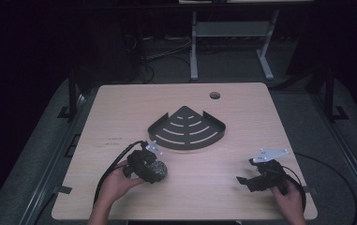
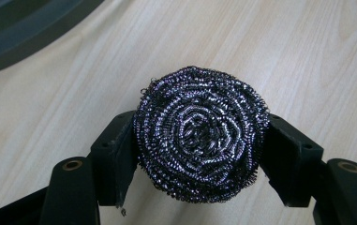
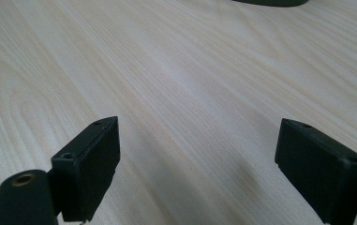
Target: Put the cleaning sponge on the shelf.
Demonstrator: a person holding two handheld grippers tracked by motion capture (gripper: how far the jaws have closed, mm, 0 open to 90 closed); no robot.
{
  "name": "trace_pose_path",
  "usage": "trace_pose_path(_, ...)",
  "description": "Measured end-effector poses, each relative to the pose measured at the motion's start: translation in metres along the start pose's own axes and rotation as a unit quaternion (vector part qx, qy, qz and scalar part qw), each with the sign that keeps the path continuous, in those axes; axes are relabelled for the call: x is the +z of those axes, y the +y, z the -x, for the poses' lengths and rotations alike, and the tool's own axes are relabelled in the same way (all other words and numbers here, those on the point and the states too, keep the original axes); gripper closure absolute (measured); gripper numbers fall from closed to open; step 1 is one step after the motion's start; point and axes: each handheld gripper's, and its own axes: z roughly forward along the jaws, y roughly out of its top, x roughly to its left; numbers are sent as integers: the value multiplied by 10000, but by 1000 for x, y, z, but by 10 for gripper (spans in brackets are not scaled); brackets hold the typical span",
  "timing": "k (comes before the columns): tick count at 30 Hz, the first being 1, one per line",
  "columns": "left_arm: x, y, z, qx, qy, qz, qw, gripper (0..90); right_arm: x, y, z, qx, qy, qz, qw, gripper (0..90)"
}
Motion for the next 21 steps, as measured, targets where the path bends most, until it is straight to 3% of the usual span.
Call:
trace_pose_path(13, -7, 12, -4, -2, -9, 15, 10000, 329, 1, 1, 0, 5, 11, -29, 10000, 139)
trace_pose_path(21, -7, 23, -5, 127, -50, -55, 9999, 328, 0, 0, 0, 55, 9, -45, 10000, 139)
